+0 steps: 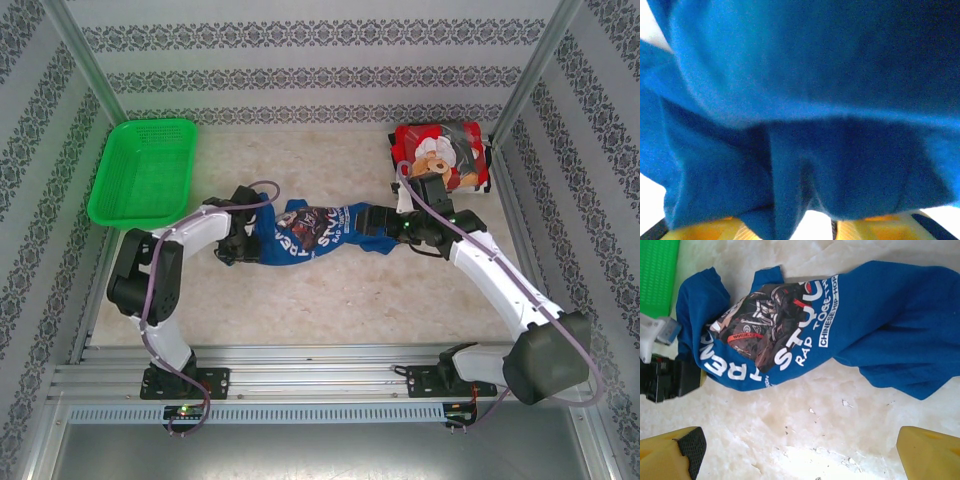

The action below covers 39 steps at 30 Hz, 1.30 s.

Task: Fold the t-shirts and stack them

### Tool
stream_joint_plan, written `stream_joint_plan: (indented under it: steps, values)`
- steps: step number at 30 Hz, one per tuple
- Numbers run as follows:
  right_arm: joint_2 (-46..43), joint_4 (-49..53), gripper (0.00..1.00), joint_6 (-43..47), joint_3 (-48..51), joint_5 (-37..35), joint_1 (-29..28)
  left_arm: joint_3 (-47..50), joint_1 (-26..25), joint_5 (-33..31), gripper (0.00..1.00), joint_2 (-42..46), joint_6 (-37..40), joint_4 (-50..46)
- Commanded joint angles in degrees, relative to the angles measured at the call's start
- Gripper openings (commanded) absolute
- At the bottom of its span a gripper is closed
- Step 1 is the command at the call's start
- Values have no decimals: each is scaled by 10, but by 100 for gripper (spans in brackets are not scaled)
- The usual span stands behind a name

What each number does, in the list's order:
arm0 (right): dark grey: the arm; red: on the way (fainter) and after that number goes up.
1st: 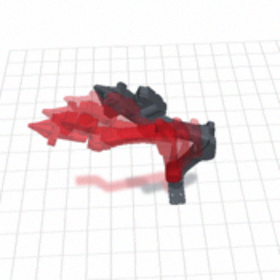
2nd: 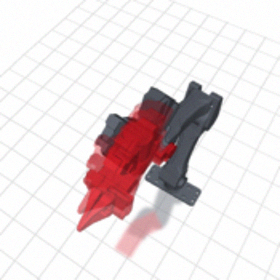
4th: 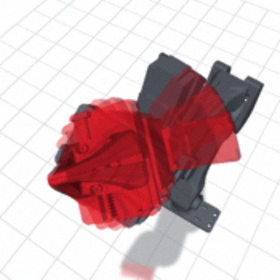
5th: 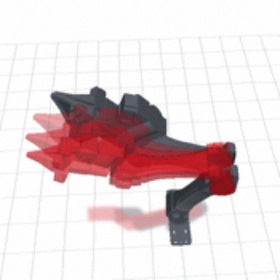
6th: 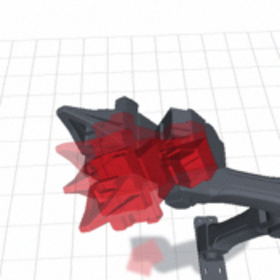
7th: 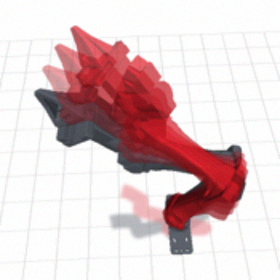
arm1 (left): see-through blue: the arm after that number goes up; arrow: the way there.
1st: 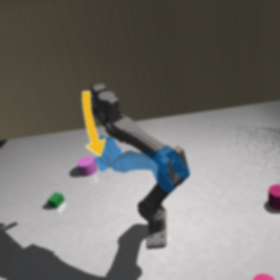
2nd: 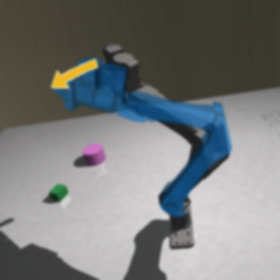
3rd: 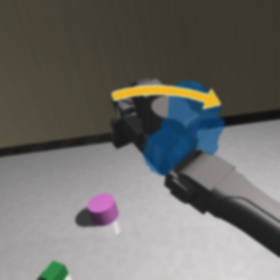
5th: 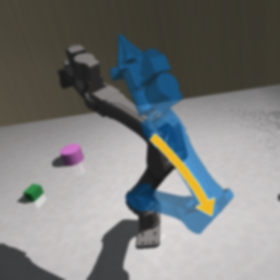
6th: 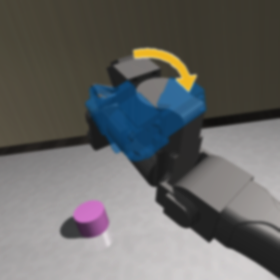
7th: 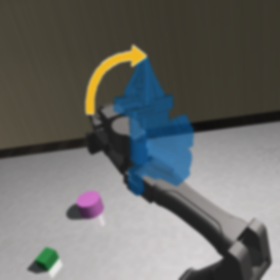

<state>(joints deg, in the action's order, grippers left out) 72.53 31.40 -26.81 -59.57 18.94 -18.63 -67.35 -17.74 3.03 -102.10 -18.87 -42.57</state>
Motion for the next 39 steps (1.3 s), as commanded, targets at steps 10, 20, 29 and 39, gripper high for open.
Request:
stream_joint_plan:
  steps: [10, 20, 29, 39]
  values:
    - [-40, -20, 98, 2, 24, -2, -3, -86, -34, -23, 1, 60, 5, -61]
    - [-46, -10, 98, 5, 24, -5, -2, -161, -83, 60, 1, 106, -21, -169]
    - [-60, 12, 98, 12, 24, -14, 9, -183, -142, 208, 29, -38, -33, -60]
    - [-54, 11, 98, 7, 24, -8, 17, -52, -92, 347, 85, 99, -112, 88]
